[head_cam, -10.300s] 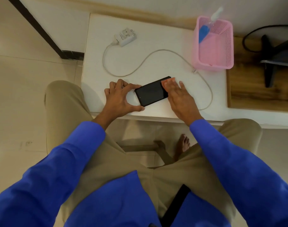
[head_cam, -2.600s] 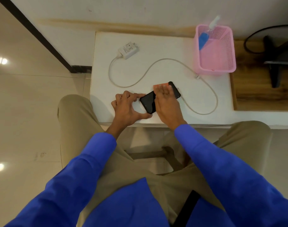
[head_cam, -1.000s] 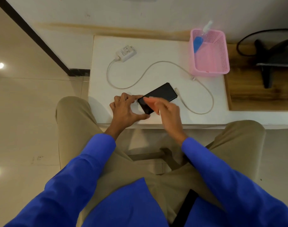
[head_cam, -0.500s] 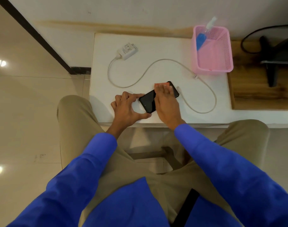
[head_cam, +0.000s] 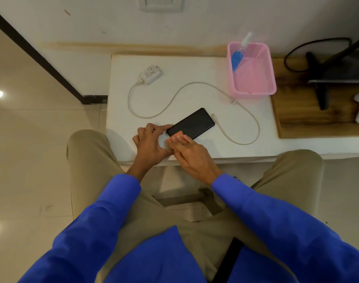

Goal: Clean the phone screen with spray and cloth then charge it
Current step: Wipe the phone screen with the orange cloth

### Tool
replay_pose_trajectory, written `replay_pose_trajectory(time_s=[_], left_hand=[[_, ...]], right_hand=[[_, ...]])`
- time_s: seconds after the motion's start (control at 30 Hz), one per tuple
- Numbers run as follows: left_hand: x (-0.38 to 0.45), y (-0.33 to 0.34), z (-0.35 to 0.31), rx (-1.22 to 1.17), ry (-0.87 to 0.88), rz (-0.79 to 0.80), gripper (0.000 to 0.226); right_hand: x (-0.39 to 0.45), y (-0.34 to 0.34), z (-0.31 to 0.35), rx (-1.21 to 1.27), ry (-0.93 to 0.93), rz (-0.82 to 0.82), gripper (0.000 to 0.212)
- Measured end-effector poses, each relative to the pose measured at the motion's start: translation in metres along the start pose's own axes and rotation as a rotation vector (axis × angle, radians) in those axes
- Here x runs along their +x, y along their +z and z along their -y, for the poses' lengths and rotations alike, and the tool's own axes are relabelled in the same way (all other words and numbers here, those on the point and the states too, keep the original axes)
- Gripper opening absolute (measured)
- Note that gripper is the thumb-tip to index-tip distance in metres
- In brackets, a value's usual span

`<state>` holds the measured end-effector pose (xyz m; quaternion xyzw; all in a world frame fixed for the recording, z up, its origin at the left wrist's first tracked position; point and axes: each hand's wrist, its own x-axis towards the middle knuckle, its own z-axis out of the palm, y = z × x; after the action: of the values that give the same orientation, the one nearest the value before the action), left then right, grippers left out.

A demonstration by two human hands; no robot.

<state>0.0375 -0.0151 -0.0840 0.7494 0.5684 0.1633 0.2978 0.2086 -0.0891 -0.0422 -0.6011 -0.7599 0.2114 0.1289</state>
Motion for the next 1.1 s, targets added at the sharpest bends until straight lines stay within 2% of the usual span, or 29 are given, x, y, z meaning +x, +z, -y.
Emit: replay_pose_trajectory(time_s=[0.07, 0.13, 0.23, 0.33, 0.4, 0.47, 0.6, 0.77, 0.87, 0.9, 0.97, 1.03, 1.1], left_hand=[[0.000, 0.000, 0.000, 0.024, 0.007, 0.013, 0.084], [-0.001, 0.001, 0.000, 0.037, 0.008, 0.024, 0.092], [-0.001, 0.001, -0.001, 0.049, -0.001, 0.033, 0.092], [-0.002, 0.002, -0.002, 0.081, 0.008, 0.026, 0.091], [-0.003, 0.003, -0.003, 0.072, 0.001, 0.006, 0.092], [-0.002, 0.002, -0.003, 0.035, -0.031, 0.000, 0.093], [0.002, 0.001, 0.002, -0.002, -0.061, -0.003, 0.078], [0.005, 0.006, 0.010, -0.019, -0.074, -0.031, 0.069], [0.009, 0.008, 0.012, -0.004, -0.079, -0.026, 0.070], [0.009, 0.009, 0.012, -0.003, -0.083, -0.027, 0.071], [0.009, 0.010, 0.013, 0.000, -0.083, -0.035, 0.071], [0.009, 0.010, 0.013, 0.005, -0.077, -0.032, 0.072], [0.008, 0.010, 0.013, 0.014, -0.075, -0.023, 0.072]], right_hand=[[0.001, -0.012, 0.006, 0.165, 0.064, -0.011, 0.034], [0.006, -0.027, 0.011, 0.516, 0.184, -0.069, 0.031], [0.015, -0.054, 0.009, 0.999, 0.469, -0.197, 0.036], [0.020, -0.073, -0.008, 1.392, 0.742, -0.256, 0.022], [0.019, -0.086, -0.022, 1.574, 0.838, -0.277, 0.023], [0.016, -0.096, -0.036, 1.628, 0.880, -0.313, 0.030], [0.013, -0.118, -0.066, 1.601, 0.948, -0.391, 0.033], [0.030, -0.159, -0.113, 1.465, 0.979, -0.513, 0.025], [0.046, -0.190, -0.143, 1.314, 0.970, -0.607, 0.036], [0.051, -0.200, -0.152, 1.206, 0.978, -0.613, 0.041], [0.059, -0.215, -0.165, 0.870, 0.988, -0.592, 0.024], [0.064, -0.218, -0.174, 0.481, 0.797, -0.563, 0.012], [0.066, -0.209, -0.184, 0.096, 0.565, -0.438, 0.028]])
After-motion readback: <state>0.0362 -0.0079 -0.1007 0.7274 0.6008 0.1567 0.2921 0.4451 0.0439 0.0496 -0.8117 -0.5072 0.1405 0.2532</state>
